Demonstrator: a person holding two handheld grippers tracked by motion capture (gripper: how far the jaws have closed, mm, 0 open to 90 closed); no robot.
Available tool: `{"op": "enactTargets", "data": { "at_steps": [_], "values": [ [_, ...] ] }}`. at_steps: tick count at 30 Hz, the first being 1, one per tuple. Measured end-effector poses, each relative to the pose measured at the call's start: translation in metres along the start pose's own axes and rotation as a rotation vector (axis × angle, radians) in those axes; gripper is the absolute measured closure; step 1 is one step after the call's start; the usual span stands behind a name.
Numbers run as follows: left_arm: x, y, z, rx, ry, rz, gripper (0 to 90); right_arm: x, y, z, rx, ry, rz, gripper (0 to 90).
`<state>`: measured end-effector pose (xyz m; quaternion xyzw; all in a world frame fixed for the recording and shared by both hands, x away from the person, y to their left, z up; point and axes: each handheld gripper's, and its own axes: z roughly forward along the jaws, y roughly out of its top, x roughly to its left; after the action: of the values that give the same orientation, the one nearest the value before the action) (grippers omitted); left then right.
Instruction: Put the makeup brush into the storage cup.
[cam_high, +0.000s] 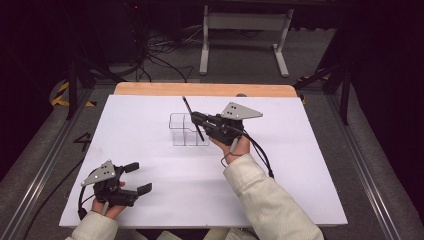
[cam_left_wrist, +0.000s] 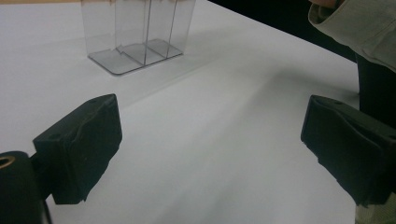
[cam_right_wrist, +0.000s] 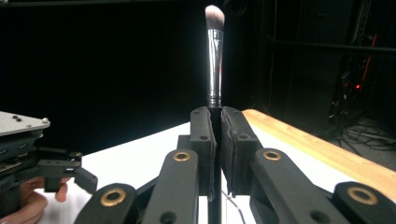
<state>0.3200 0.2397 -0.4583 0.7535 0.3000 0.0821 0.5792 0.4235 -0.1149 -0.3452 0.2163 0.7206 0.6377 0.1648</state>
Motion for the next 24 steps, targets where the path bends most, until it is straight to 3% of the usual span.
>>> {"op": "enactTargets", "data": {
  "at_steps": [15, 24],
  "values": [
    [0.000, 0.000, 0.000, 0.000, 0.003, 0.003, 5.9, -0.008, -0.002, 0.007, -0.053, -0.074, -0.031, 83.9],
    [0.000, 0.000, 0.000, 0.000, 0.002, 0.004, 5.9, -0.015, -0.005, 0.015, -0.070, -0.113, -0.011, 83.9]
  ]
}}
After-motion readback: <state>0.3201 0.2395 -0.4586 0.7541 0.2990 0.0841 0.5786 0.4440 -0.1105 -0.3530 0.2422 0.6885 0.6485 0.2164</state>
